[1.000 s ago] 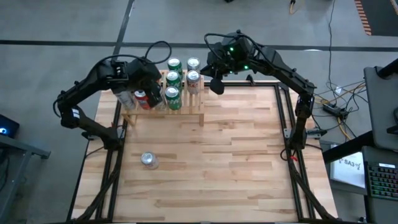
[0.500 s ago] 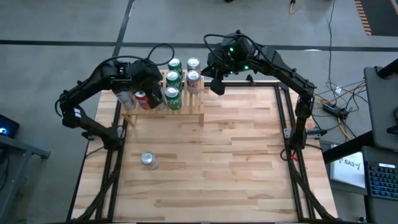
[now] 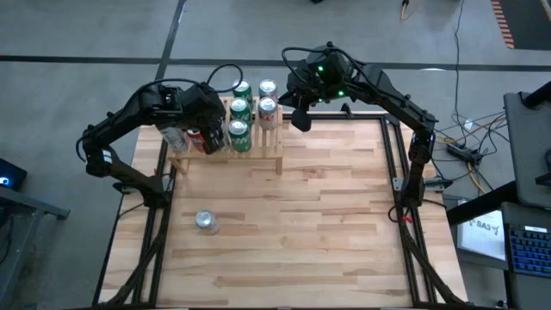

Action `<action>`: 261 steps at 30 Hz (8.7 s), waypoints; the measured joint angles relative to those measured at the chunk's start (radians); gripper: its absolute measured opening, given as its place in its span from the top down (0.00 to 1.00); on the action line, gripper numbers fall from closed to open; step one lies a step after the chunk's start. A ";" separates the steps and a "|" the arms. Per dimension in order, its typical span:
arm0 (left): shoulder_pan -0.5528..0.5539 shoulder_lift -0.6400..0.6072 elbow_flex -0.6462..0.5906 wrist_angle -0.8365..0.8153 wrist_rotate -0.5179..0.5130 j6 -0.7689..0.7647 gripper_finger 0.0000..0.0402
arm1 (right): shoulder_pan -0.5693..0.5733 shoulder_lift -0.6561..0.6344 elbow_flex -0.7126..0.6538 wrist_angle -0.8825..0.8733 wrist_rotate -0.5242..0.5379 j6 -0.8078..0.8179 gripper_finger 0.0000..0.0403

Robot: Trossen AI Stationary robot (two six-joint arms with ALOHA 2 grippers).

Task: Place canned beverage on shelf
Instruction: Put the white and yellow soda can on the shelf aligned with the other white and yellow soda can, then put the red/silver soda can on the shelf aligned with the other red/silver soda can

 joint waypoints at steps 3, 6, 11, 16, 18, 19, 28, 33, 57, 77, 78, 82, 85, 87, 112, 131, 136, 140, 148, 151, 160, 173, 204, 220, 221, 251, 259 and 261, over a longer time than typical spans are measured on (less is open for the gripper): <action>0.000 0.000 0.000 -0.007 0.000 0.021 1.00 | 0.000 0.000 0.000 0.000 0.000 0.001 0.94; 0.000 -0.001 0.000 -0.012 0.000 0.061 1.00 | 0.000 0.000 0.000 0.000 0.000 0.008 0.94; 0.000 -0.001 0.000 -0.009 0.000 0.176 1.00 | 0.000 0.000 0.000 0.000 0.000 0.011 0.94; 0.000 0.000 0.000 0.006 0.000 0.216 1.00 | 0.000 0.000 0.000 0.000 0.000 0.011 0.94; 0.000 0.000 0.000 0.005 0.000 0.225 1.00 | 0.000 0.000 0.000 0.000 0.000 0.011 0.94; 0.000 0.000 0.000 0.005 0.001 0.233 1.00 | 0.000 0.000 0.000 0.000 0.000 0.011 0.94; 0.000 0.000 0.000 0.007 0.000 0.355 1.00 | 0.000 0.000 0.000 0.000 0.000 0.011 0.94; 0.000 0.000 0.000 0.026 0.000 0.367 1.00 | 0.000 0.000 0.000 0.000 0.000 0.011 0.94; 0.000 0.005 0.000 0.024 0.032 0.198 1.00 | 0.000 0.000 0.000 0.000 0.000 0.008 0.94; 0.000 -0.013 0.000 -0.010 0.044 0.231 1.00 | 0.000 0.000 0.000 0.000 0.000 0.008 0.94; 0.000 -0.014 0.000 -0.010 0.044 0.231 1.00 | 0.000 0.000 0.000 0.000 0.000 0.008 0.94; 0.000 -0.019 0.000 -0.026 0.043 0.232 1.00 | 0.000 0.000 0.000 0.000 0.000 0.008 0.94; 0.000 -0.023 0.000 -0.041 0.029 0.226 1.00 | 0.000 -0.001 0.000 0.000 0.000 0.010 0.94; 0.000 -0.024 0.000 -0.053 -0.004 0.217 1.00 | 0.000 -0.001 0.000 0.000 0.000 0.010 0.94; 0.000 -0.029 0.000 -0.030 0.071 0.176 1.00 | 0.000 -0.001 0.000 0.001 0.001 0.010 0.94; -0.044 -0.093 0.000 0.043 0.068 0.044 1.00 | 0.006 -0.010 0.000 -0.002 0.000 0.045 0.94; -0.194 -0.103 0.000 0.086 0.087 -0.014 1.00 | 0.034 -0.015 0.000 -0.051 -0.010 0.042 0.94; -0.360 -0.117 -0.045 0.111 -0.034 -0.108 1.00 | 0.075 -0.015 -0.014 -0.080 -0.016 0.039 0.94; -0.667 -0.186 -0.271 0.241 -0.152 -0.310 1.00 | 0.205 -0.016 -0.101 -0.057 -0.016 0.045 0.94; -0.760 -0.201 -0.333 0.241 -0.189 -0.400 1.00 | 0.258 -0.021 -0.166 0.004 -0.015 0.053 0.94; -0.976 -0.227 -0.467 0.237 -0.212 -0.636 1.00 | 0.417 -0.044 -0.408 0.303 0.012 0.085 0.94; -1.215 -0.237 -0.635 0.157 -0.185 -0.994 1.00 | 0.533 -0.027 -0.732 0.803 0.201 0.162 0.94; -1.234 -0.195 -1.035 0.319 -0.061 -1.228 1.00 | 0.544 0.198 -0.930 1.367 0.203 0.287 0.94; -1.231 -0.126 -1.081 0.472 -0.233 -1.219 1.00 | 0.544 0.354 -0.813 1.372 0.208 0.333 0.70; -1.231 -0.122 -1.081 0.485 -0.244 -1.211 1.00 | 0.544 0.367 -0.798 1.375 0.220 0.334 0.66; -1.202 0.088 -1.081 0.507 -0.346 -1.159 1.00 | 0.541 0.508 -0.735 1.473 0.287 0.268 0.11; -1.169 0.087 -1.080 0.588 -0.380 -1.081 1.00 | 0.537 0.595 -0.609 1.451 0.260 0.233 0.11; -1.167 0.087 -1.080 0.604 -0.379 -1.077 1.00 | 0.537 0.603 -0.580 1.430 0.256 0.227 0.12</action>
